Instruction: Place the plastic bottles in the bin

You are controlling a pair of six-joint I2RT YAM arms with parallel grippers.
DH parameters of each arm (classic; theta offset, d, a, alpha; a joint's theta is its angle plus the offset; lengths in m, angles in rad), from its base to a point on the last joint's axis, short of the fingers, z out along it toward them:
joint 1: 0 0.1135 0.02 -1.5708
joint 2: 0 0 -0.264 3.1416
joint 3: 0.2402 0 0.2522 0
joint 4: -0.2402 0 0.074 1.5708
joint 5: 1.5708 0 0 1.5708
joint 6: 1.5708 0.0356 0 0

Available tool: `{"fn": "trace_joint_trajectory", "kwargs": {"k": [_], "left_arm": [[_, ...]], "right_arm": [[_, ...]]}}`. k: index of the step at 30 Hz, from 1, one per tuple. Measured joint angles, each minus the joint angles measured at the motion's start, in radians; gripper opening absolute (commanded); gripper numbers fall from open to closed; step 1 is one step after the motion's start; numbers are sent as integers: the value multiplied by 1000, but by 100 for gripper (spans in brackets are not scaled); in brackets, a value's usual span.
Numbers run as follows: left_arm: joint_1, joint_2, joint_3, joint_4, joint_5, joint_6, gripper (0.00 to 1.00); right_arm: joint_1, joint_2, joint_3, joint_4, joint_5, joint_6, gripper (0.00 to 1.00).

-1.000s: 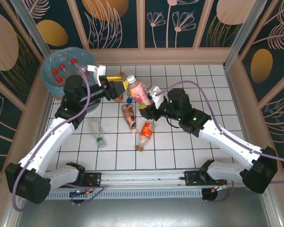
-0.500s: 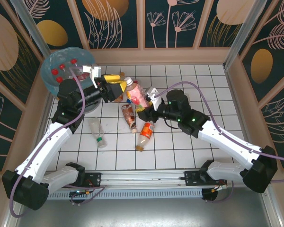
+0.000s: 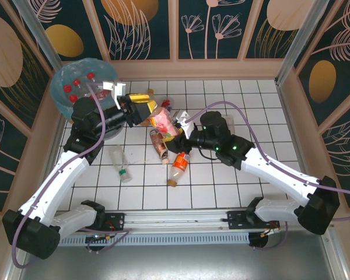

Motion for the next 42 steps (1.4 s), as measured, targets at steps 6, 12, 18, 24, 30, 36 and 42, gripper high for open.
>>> {"fn": "trace_joint_trajectory", "kwargs": {"k": [6,12,18,24,30,36,42], "left_arm": [[-5,1,0,-11,18,1,38],[-6,3,0,-31,12,7,0],[-8,-2,0,-54,-45,21,0],[-8,-2,117,-230,-243,38,0],[-8,7,425,-385,-536,134,0],[-7,121,798,-506,-832,300,0],[74,219,938,-576,-1043,441,0]], "right_arm": [[16,26,22,-13,-2,0,50],[20,33,23,-24,6,0,56],[31,32,23,-16,58,7,90],[53,-37,-19,65,164,-2,99],[60,-119,-48,149,227,-14,99],[64,-114,-47,171,242,-33,99],[78,-72,-40,170,239,-40,99]]}}
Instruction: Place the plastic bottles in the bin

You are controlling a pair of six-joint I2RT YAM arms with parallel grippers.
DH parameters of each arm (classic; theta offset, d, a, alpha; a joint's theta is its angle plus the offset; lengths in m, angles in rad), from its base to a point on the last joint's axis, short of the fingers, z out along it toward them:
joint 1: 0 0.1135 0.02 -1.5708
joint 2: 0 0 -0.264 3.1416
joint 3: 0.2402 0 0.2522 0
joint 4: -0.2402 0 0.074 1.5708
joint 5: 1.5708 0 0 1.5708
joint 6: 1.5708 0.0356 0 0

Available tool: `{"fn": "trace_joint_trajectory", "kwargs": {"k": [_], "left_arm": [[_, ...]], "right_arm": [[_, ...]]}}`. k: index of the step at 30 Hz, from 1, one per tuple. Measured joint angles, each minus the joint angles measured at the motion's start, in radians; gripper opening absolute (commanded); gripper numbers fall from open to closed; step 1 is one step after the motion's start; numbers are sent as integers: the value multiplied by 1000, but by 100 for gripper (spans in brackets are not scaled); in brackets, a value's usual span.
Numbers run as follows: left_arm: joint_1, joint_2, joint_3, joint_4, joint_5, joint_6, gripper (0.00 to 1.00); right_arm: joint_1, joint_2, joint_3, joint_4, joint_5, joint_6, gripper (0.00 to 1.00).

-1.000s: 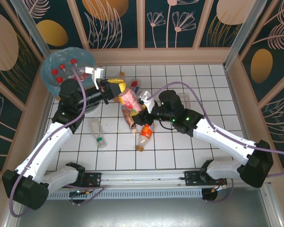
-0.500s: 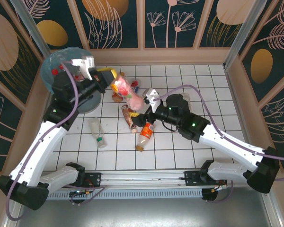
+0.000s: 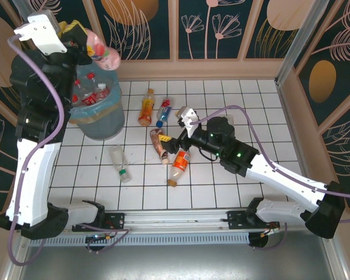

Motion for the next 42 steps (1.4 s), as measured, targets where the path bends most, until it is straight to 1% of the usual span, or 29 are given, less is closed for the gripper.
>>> {"fn": "trace_joint_trajectory", "kwargs": {"k": [3,6,12,15,21,28,35,42], "left_arm": [[112,44,3,-40,-24,14,0],[196,90,-4,-72,-32,16,0],[294,127,-116,-79,35,-5,0],[322,137,-190,-73,74,-20,0],[347,158,-350,-56,145,-39,0],[348,198,-468,-28,193,-43,0],[349,268,-484,-26,211,-41,0],[351,275,-537,13,201,-36,0]], "right_arm": [[13,15,2,-7,0,-8,99],[25,21,2,-11,0,-15,99],[37,21,2,-14,1,-15,99],[40,21,2,-14,1,-15,99],[46,22,2,-14,3,-14,99],[53,53,2,-14,5,-14,99],[71,87,2,-33,12,-15,99],[76,93,2,-59,29,-16,99]]}}
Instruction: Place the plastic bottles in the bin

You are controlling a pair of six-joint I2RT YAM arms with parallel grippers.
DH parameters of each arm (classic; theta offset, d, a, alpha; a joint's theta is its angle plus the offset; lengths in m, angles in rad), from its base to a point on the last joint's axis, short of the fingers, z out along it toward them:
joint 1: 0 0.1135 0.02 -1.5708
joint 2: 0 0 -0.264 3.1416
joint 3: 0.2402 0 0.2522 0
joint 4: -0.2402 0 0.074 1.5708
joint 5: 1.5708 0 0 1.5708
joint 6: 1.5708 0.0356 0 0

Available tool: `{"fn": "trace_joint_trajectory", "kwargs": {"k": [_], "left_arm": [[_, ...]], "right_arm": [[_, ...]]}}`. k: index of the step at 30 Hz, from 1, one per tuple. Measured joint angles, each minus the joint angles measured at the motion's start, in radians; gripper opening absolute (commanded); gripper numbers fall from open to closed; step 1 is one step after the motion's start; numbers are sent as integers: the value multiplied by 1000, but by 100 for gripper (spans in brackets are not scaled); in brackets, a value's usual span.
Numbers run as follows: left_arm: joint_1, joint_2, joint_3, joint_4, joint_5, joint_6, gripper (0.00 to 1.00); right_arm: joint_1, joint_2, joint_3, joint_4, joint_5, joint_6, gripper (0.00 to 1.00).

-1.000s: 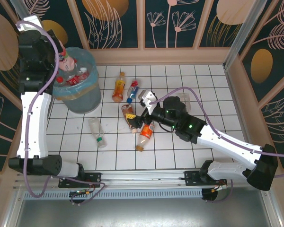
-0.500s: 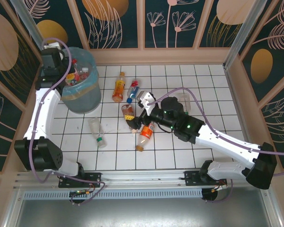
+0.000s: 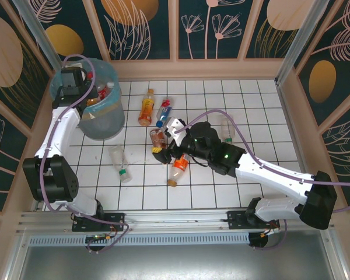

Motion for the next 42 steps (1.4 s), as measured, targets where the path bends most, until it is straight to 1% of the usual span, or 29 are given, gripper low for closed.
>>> {"fn": "trace_joint_trajectory", "kwargs": {"k": [7,12,14,16,17,18,19,20,22,23,25,27,28,30,31,34,37,38,42], "left_arm": [[0,0,-31,31,-2,6,2],[0,0,-63,63,2,6,6],[0,0,-75,68,3,8,13],[0,0,-77,70,11,10,16],[0,0,-77,70,17,13,19],[0,0,-77,71,21,13,24],[0,-1,-77,70,23,14,31],[0,-2,-76,68,28,14,40],[0,-8,-67,56,44,17,50],[0,-12,-56,47,51,14,54],[0,-27,-28,31,66,15,56],[0,-52,7,23,73,14,61],[0,-68,27,18,73,14,62],[0,-99,66,17,72,13,59],[0,-113,92,13,70,13,57],[0,-121,174,5,68,13,41],[0,-86,251,-13,64,14,15],[0,-67,269,-18,62,14,11],[0,4,271,-43,69,8,10]], "right_arm": [[1,6,0,-6,8,0,99],[2,8,0,-8,9,0,99],[2,13,0,-8,9,0,99],[2,21,0,-8,11,0,99],[2,27,0,-8,13,0,99],[2,34,0,-8,16,0,99],[2,40,0,-9,17,-1,99],[3,47,0,-11,20,-3,99],[4,57,0,-13,24,-7,99],[5,61,0,-13,24,-8,99],[5,64,2,-14,24,-11,99],[6,68,7,-15,27,-19,99],[8,71,12,-15,27,-21,99],[9,75,18,-15,27,-25,99],[11,77,20,-14,27,-26,99],[15,90,27,-15,27,-26,99],[23,103,32,-15,27,-26,99],[26,106,32,-15,28,-26,99],[33,108,32,-17,43,-26,99]]}}
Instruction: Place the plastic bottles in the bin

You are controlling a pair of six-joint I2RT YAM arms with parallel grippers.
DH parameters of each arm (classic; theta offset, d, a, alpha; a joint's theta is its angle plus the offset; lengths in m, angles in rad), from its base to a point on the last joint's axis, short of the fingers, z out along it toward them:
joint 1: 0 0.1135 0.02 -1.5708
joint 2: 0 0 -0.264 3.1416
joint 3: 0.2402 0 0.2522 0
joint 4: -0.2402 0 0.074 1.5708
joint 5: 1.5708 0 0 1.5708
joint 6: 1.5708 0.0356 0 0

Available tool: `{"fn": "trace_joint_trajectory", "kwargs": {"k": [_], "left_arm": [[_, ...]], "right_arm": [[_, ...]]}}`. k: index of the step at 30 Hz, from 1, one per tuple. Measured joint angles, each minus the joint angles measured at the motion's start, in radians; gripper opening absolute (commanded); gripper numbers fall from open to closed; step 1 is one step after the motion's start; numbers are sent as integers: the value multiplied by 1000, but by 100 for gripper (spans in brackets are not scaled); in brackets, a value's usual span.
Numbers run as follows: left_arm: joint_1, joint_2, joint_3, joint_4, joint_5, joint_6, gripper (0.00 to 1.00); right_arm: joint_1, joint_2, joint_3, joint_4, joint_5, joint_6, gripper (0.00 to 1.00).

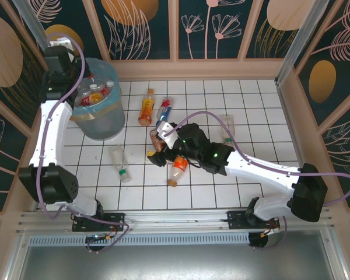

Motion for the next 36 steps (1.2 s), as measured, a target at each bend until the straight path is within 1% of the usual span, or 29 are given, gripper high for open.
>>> {"fn": "trace_joint_trajectory", "kwargs": {"k": [3,6,8,11,14,15,16,17,19,22,24,26,28,30,32,36], "left_arm": [[0,9,-74,-6,24,-21,9],[0,-5,-145,-5,57,-40,9],[0,-26,-173,-5,69,-48,13],[0,-91,-200,-3,75,-59,16],[-25,-203,-249,26,58,-62,17],[-49,-244,-271,40,43,-57,18],[-93,-286,-293,54,23,-43,19],[-140,-319,-308,64,9,-31,20],[-261,-380,-348,99,-8,5,22],[-386,-444,-430,144,-21,45,22],[-449,-469,-489,167,-32,71,23],[-522,-473,-533,177,-49,97,26],[-615,-456,-561,182,-61,117,27],[-687,-425,-571,189,-58,116,30],[-724,-390,-576,210,-46,90,33],[-734,-325,-594,267,2,3,40]], "right_arm": [[0,3,3,-14,54,5,99],[-19,38,43,-72,95,34,99],[-44,74,80,-123,112,59,99],[-90,133,136,-219,139,102,99],[-130,166,152,-308,167,126,99],[-148,172,153,-345,167,134,99],[-163,175,153,-378,167,138,99],[-180,177,154,-406,165,144,99],[-222,177,154,-455,160,164,99],[-314,174,153,-504,156,209,99],[-407,158,137,-511,147,243,99],[-533,130,102,-509,132,278,99],[-658,109,70,-507,130,310,99],[-751,102,50,-501,138,331,99],[-806,103,37,-486,138,344,99],[-876,131,34,-439,129,345,99]]}}
